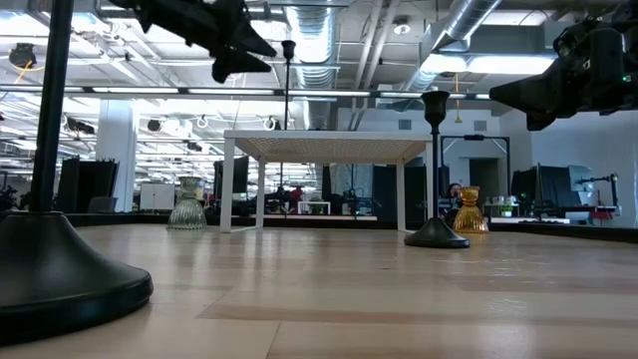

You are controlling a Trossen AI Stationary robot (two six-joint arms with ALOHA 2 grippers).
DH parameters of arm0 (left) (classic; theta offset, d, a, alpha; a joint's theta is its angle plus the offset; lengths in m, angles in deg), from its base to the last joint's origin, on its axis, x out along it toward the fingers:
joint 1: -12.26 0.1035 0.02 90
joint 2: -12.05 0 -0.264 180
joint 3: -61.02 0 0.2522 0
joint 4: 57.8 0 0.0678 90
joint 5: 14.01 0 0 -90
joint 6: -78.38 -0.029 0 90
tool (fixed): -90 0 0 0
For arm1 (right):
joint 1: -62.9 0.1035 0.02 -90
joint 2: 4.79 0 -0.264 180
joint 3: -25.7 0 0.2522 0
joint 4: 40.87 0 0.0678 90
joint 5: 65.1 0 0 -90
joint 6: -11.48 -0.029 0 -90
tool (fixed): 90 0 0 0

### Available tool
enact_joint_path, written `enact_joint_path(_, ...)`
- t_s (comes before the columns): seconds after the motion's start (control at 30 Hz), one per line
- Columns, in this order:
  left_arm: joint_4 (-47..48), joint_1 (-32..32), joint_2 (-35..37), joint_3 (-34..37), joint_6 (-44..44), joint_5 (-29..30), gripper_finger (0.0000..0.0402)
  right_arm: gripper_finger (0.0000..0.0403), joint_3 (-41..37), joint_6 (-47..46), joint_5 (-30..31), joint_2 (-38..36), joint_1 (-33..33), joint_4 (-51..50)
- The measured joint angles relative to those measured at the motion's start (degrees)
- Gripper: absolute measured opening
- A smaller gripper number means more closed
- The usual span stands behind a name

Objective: Pick & Place candle stick holders
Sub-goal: Put the transparent glass candle holder on the shelf

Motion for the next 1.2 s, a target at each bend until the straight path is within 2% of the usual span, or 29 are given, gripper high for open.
enact_joint_path(0.33, 11.1, -8.3, 9.5, 0.1, 0.0, -0.3, 0.0147, 0.0000, 0.0, 0.0, 0.0, 0.0, 0.0, 0.0)
enact_joint_path(0.53, 11.2, -16.1, 15.5, 6.4, -0.2, -1.6, 0.0105, 0.0000, 0.0, 0.0, 0.0, 0.0, 0.0, 0.0)
enact_joint_path(0.6, 9.8, -19.3, 17.3, 9.6, -0.1, -1.8, 0.0094, 0.0000, 0.0, 0.0, 0.0, 0.0, 0.0, 0.0)
enact_joint_path(0.8, -6.1, -31.9, 19.8, 20.6, -1.1, -2.9, 0.0068, 0.0000, 0.0, 0.1, 0.0, 0.0, 0.0, 0.0)
enact_joint_path(0.9, -8.2, -36.6, 19.9, 23.8, -3.7, -2.6, 0.0058, 0.0000, 0.0, 0.1, 0.0, 0.0, 0.0, 0.0)
enact_joint_path(1.03, -8.9, -40.6, 19.5, 26.3, -4.7, -1.7, 0.0048, 0.0000, 0.0, 0.1, 0.0, 0.0, 0.0, 0.0)
enact_joint_path(1.2, -9.6, -41.8, 19.5, 27.3, -6.5, -1.6, 0.0039, 0.0000, 0.0, 0.1, 0.0, 0.0, 0.0, 0.0)
